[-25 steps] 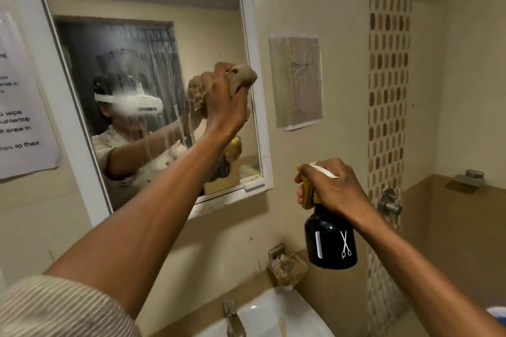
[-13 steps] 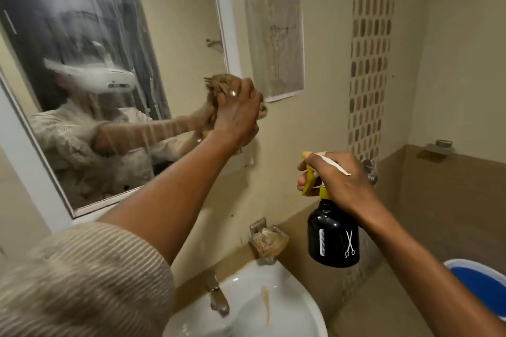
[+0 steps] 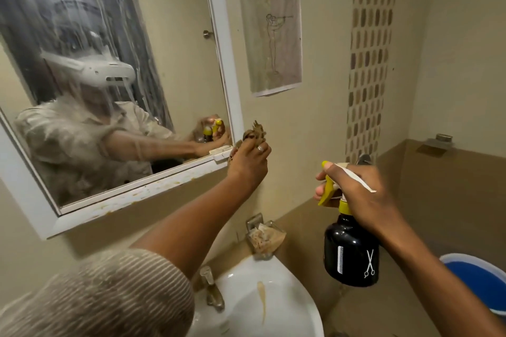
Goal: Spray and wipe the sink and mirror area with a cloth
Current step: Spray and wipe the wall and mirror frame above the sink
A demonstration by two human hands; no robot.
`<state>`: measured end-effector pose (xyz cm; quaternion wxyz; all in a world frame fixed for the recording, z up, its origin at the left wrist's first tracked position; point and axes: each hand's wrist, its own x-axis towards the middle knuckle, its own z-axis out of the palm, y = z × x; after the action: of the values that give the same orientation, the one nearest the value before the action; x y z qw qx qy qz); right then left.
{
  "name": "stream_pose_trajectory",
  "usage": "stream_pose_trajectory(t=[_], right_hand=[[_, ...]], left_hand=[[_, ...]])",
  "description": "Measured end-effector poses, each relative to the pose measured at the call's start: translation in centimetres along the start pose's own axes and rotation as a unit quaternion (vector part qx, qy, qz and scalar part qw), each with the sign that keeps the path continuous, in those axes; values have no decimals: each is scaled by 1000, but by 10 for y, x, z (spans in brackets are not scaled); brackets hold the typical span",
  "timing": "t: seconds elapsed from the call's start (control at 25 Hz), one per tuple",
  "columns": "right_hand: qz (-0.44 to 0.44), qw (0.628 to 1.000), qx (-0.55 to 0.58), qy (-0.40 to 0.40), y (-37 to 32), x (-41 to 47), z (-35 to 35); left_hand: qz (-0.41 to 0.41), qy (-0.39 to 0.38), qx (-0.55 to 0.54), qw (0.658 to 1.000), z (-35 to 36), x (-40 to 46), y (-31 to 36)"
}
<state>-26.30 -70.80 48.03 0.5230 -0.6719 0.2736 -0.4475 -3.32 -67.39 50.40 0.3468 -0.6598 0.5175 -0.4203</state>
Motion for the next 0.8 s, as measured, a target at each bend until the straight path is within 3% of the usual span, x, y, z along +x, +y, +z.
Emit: stream_pose_trajectory(t=[0.2,0.44,0.56,0.72,0.76,0.8], right_hand=[[-11,1000,9,-16,4,-5,6],[-26,999,12,-31,-5,-16,26],[-40,997,25,-54,-16,-27,52],[-69,994,46,-73,-35,-52,94],[-78,992,55,-79,-38,-62,107],[-86,990,63,-91,-41,-75,121]], left_hand=[[-35,1,28,999,21,-29,20],[-106,-57,-86,989,33,-83,13],[-172,-53,-174,968,14,-106,-3],[-238,27,-333,912,3,-183,-16],[-286,67,-390,873,8,-211,-14],[-356,105,-458,808,13,-241,-11]])
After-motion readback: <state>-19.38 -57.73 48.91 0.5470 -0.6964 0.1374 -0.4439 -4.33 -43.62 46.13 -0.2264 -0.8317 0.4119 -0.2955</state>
